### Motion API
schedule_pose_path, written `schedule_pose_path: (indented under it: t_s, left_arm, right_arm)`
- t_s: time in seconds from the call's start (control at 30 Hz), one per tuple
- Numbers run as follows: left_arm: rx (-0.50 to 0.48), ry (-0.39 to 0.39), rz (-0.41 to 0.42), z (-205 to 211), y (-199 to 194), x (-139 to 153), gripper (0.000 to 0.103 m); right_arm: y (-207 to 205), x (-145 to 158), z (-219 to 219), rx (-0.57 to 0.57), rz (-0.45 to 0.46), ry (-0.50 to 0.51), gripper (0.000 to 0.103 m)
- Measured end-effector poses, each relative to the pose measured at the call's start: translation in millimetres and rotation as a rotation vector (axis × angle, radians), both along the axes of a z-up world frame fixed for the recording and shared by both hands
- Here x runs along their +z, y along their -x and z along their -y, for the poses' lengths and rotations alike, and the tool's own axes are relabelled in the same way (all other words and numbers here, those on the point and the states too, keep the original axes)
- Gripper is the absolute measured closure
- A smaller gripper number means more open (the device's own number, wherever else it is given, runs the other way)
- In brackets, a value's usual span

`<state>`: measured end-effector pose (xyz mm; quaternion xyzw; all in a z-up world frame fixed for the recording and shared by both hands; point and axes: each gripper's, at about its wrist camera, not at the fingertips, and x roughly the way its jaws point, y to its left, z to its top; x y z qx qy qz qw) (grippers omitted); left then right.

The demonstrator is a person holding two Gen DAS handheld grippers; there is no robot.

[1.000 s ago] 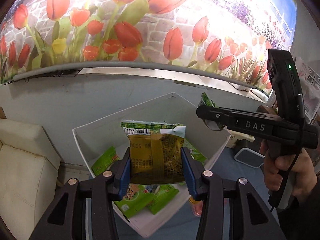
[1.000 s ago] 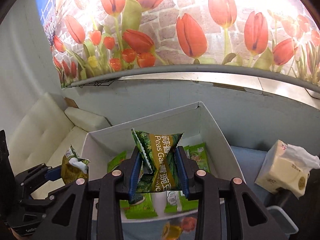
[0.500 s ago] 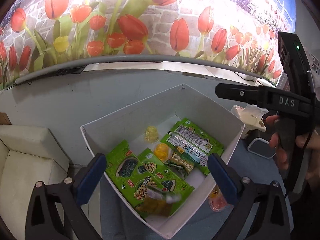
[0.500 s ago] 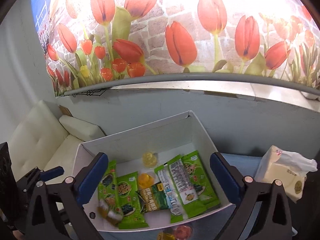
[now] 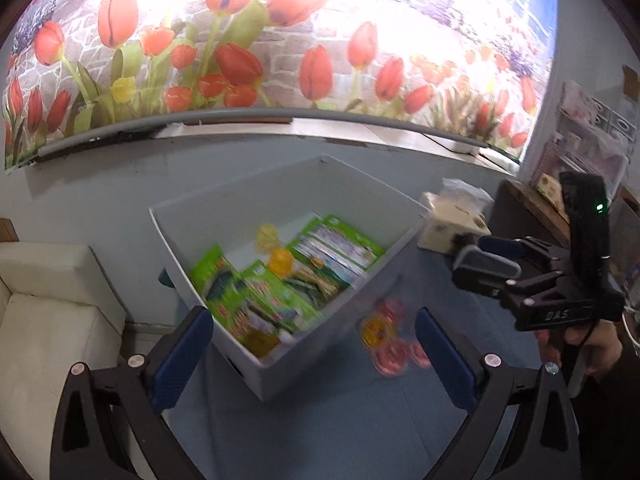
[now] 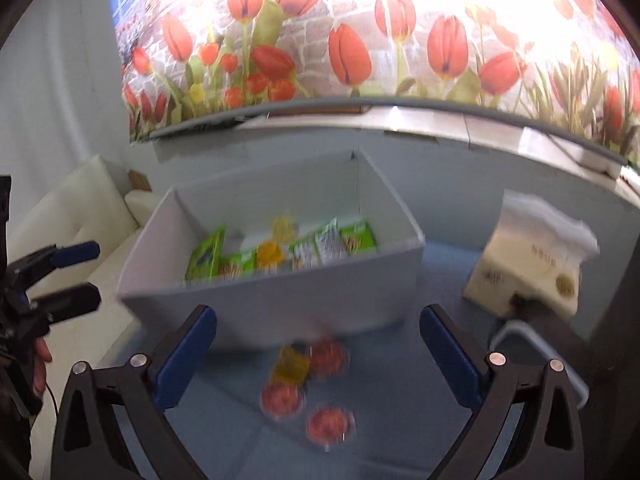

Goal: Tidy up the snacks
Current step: 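Lower the right gripper onto a pink jelly cup and grasp it, then grasp another pink jelly cup with the left gripper while the right holds its cup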

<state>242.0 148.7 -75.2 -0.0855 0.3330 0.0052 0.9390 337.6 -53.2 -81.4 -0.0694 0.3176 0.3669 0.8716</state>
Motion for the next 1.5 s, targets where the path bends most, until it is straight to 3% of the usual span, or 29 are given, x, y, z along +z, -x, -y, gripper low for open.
schedule_pose_path:
  t_s: [0.2,0.43,0.5,0.53,0.57,0.7,0.73,0.8,0.97,1.1,1.4,1.5]
  left_arm:
    - [-0.019,0.038,-0.031,44,45,-37,0.000]
    - [-0.033,0.143,-0.092,71,84,-67,0.000]
    - [-0.033,0.174,-0.097,70,90,-70,0.000]
    - [-0.027,0.179,-0.104,71,92,-71,0.000]
    - [-0.026,0.175,-0.114,72,93,-73,0.000]
    - [-0.012,0.157,-0.116,73,99,-75,0.000]
    - [-0.010,0.164,-0.114,73,99,-75,0.000]
    - [-0.004,0.161,-0.116,71,100,-77,0.000]
    - [-0.003,0.177,-0.111,67,94,-75,0.000]
    - [-0.001,0.127,-0.111,73,80,-75,0.000]
    - [0.007,0.100,-0.153,91,-2,-86,0.000]
    - [0.070,0.054,-0.161,99,-32,-89,0.000]
  right_arm:
    - [20,-58,24,0.007,-0.071,0.067,0.000]
    - [20,-91,18,0.025,-0.075,0.106,0.001]
    - [16,-100,12,0.026,-0.092,0.118,0.007]
    - [13,-104,10,0.022,-0.099,0.129,0.014]
    - [10,-109,8,0.014,-0.108,0.142,0.024]
    - [9,-113,3,0.018,-0.100,0.124,0.038]
    - [9,-113,1,0.018,-0.099,0.129,0.058]
    - [12,-112,-1,0.017,-0.083,0.141,0.058]
    - [24,-110,5,0.054,-0.075,0.105,0.058]
    - [39,-100,18,0.065,-0.052,0.074,0.058]
    - [82,-72,78,0.010,-0.036,0.040,0.058]
    - [94,-66,102,-0.025,-0.045,0.041,0.058]
